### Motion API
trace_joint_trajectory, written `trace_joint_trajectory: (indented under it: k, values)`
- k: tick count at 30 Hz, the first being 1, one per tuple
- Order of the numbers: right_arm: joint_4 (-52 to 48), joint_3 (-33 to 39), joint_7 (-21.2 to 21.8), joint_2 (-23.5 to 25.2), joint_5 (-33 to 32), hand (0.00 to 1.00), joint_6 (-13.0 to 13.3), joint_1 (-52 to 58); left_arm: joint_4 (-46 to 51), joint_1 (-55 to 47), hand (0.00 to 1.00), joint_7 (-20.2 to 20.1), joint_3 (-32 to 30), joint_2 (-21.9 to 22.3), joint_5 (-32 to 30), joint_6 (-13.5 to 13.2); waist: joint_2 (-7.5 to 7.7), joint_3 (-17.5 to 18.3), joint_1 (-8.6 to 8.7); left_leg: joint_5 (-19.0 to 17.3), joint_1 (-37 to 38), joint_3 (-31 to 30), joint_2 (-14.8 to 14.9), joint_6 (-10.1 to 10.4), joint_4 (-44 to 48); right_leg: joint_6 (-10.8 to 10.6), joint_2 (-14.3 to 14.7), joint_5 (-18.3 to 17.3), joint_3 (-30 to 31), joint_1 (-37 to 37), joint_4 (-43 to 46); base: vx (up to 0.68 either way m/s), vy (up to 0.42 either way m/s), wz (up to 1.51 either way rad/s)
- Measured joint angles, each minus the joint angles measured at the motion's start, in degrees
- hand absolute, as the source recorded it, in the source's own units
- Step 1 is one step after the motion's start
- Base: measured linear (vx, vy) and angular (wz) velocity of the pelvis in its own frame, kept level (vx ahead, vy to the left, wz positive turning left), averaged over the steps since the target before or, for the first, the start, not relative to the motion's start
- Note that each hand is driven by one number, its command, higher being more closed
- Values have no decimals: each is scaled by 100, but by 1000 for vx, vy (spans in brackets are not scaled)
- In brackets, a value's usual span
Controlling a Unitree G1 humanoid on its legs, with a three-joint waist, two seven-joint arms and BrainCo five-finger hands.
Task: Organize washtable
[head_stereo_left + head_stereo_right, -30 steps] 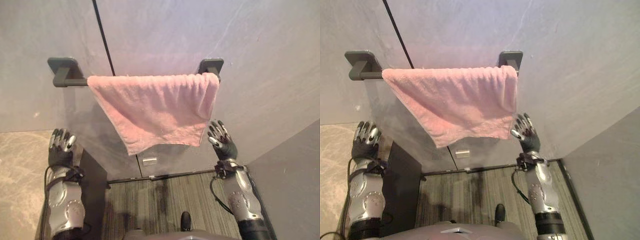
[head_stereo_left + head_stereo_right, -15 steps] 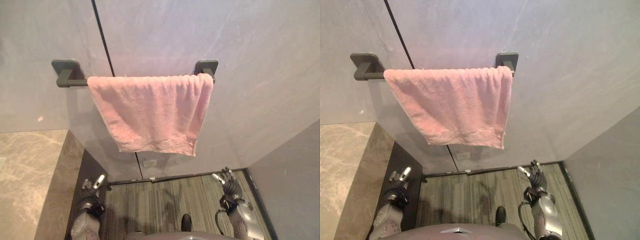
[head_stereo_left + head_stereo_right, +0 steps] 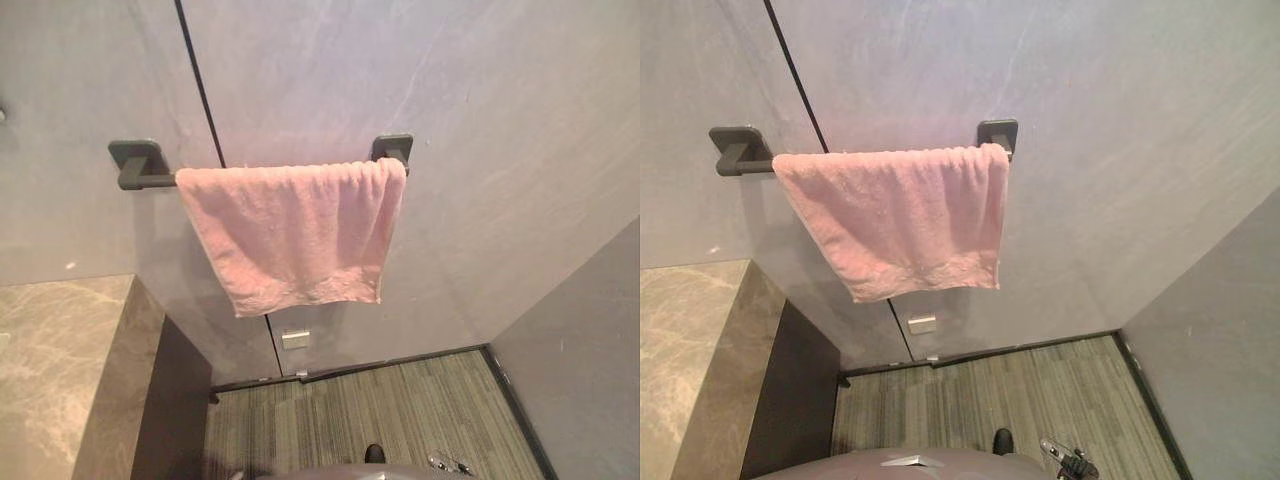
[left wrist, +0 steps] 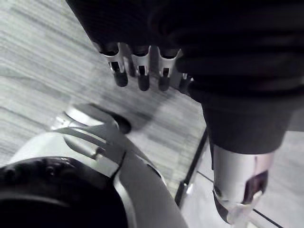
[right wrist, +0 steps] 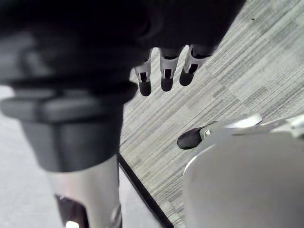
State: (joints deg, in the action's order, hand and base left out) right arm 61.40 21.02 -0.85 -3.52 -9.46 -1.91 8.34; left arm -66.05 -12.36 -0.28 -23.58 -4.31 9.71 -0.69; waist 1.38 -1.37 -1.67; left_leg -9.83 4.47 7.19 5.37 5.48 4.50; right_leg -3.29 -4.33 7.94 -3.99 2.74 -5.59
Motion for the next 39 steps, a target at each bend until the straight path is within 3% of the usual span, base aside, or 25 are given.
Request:
trace_joint_trajectory:
  k: [3, 7, 9, 11, 12, 13, 14, 15, 16, 18, 19, 20, 21, 22, 24, 26, 27, 28, 31, 33, 34, 37, 39]
  values:
    - [0, 33, -34, -3, 13, 0, -1, -66, 36, 4, 0, 86, -110, 110, 20, -12, -57, -40, 50, 44, -231, -248, 14, -6, 110, 23, 2, -13, -268, 16, 48, -4, -48, 38]
    - [-93, -111, -84, -11, 169, 0, -8, -482, 386, 74, 0, 161, -139, 257, 372, -86, -109, -430, 46, 201, -749, -969, 73, 100, 288, 138, -48, -266, -1023, 203, 446, -64, -73, 98]
    - [-216, -278, -143, -13, 166, 0, -9, -744, 564, 135, 0, 230, -137, 351, 629, -89, -129, -497, -37, 547, -1019, -1246, 83, 195, 133, 203, -103, -403, -1451, 433, 727, -89, -115, 130]
    - [-438, -332, -172, -15, 164, 0, -4, -1000, 718, 166, 0, 290, -100, 372, 736, -136, -112, -554, -44, 1400, -1194, -1110, 1, 316, -398, 341, -275, -562, -1917, 675, 1005, -43, -96, 147]
    - [-564, -342, -176, 4, 160, 0, 23, -1227, 785, 174, 0, 336, -129, 356, 735, -167, -117, -584, -78, 1212, -1286, -526, 15, 233, -225, 462, -407, -556, -2310, 762, 1000, 534, -6, 125]
    - [-699, -354, -187, 1, 158, 0, 90, -1414, 740, 164, 0, 401, -128, 410, 737, -138, -125, -606, -72, 327, -1553, 117, 103, 15, 1321, 580, -497, -637, -2516, 822, 1236, 812, 14, 116]
    - [-808, -349, -185, -24, 154, 0, 144, -1414, 745, 120, 0, 391, -119, 428, 772, -119, -171, -603, -70, -1, -1468, 248, 174, 99, 1978, 637, -503, -676, -2686, 780, 1338, 901, 21, 80]
    - [-853, -346, -184, -26, 154, 0, 154, -1412, 748, 114, 0, 380, -110, 447, 761, -118, -213, -617, -61, -145, -1325, 251, 208, 202, 2209, 673, -506, -702, -2790, 734, 1408, 769, 31, 71]
    - [-906, -338, -165, -32, 150, 0, 163, -1386, 756, 119, 0, 351, -80, 500, 717, -127, -283, -616, -46, -358, -992, 174, 252, 464, 2498, 707, -540, -732, -2973, 702, 1543, 626, 47, 58]
    - [-911, -303, -153, -62, 152, 0, 155, -1299, 757, 117, 0, 299, 97, 456, 527, -120, -339, -621, 69, -413, -882, 70, 248, 591, 2329, 646, -699, -760, -3170, 754, 1733, 450, 117, 79]
    - [-893, -300, -152, -57, 153, 0, 114, -1208, 770, 81, 0, 294, 231, 368, 457, -120, -306, -623, 143, -405, -848, 37, 82, 593, 1823, 473, -752, -754, -3220, 791, 1678, 331, 176, 93]
    - [-876, -331, -147, -38, 154, 0, 98, -1107, 770, 80, 0, 298, 392, 287, 443, -119, -207, -559, 187, -437, -693, -9, -11, 549, 1356, 386, -782, -688, -3188, 885, 1573, 272, 156, 67]
    - [-846, -339, -149, -35, 154, 0, 89, -1079, 761, 92, 0, 298, 475, 261, 441, -106, -216, -559, 184, -488, -640, -40, -28, 455, 1078, 425, -807, -591, -3204, 957, 1520, 121, 204, 24]
    - [-692, -343, -156, 16, 157, 0, 8, -1139, 752, 169, 0, 287, 560, 184, 333, -64, -153, -703, 129, -546, -702, -37, -116, 72, 944, 471, -860, -377, -3206, 1093, 1517, -37, 172, -3]
    - [-686, -486, -152, 30, 164, 0, -28, -1140, 755, 221, 0, 290, 583, 123, 225, -59, -54, -771, 118, -440, -710, 40, -287, -52, 864, 436, -993, -162, -3077, 1145, 1503, -128, 182, -12]
    - [-688, -720, -148, 1, 168, 0, -82, -1052, 742, 219, 0, 321, 840, 11, 18, -76, -7, -813, 188, -167, -533, -2, -573, -322, 487, 128, -1133, 106, -2582, 1110, 1499, -97, 217, 10]
    - [-691, -774, -140, 0, 169, 0, -83, -1034, 701, 234, 0, 323, 941, -33, -21, -78, -11, -811, 213, -93, -523, -57, -611, -360, 439, 1, -1136, 245, -2311, 1099, 1461, -50, 290, 30]
    - [-698, -845, -114, -2, 176, 0, -85, -1028, 620, 307, 0, 323, 994, -79, -147, -107, -44, -801, 230, 21, -610, -111, -611, -435, 475, -260, -1082, 556, -1796, 1097, 1341, 29, 298, 40]
    - [-719, -990, 19, 17, 235, 0, -122, -1007, 552, 309, 0, 386, 931, -81, -346, -120, -12, -806, 202, 267, -637, -454, -617, -471, 299, -11, -916, 116, -1137, 794, 1492, 82, 97, 53]
    - [-720, -1007, 85, 17, 308, 0, -119, -1054, 549, 288, 0, 411, 871, -86, -342, -114, 26, -787, 114, 439, -617, -623, -621, -461, 157, -2, -781, -28, -747, 709, 1516, 33, -30, 51]
    - [-721, -1100, 98, 10, 441, 0, -119, -1098, 544, 246, 0, 412, 869, -101, -342, -106, 32, -797, 111, 522, -620, -689, -614, -471, 135, -118, -737, -222, -473, 728, 1748, 155, -112, 74]
    - [-724, -1375, 145, 1, 461, 0, -118, -1074, 553, 27, 0, 416, 754, -56, -327, -90, 70, -774, 87, 856, -595, -1156, -592, -347, 116, -125, -562, -1655, 143, 794, 4202, 366, -287, 93]
    - [-716, -1464, 196, 3, 515, 0, -114, -1059, 553, -105, 0, 406, 636, -45, -201, -85, 167, -703, -69, 1026, -683, -1394, -645, -213, 62, -197, -569, -2022, 358, 552, 4823, 221, -336, 66]
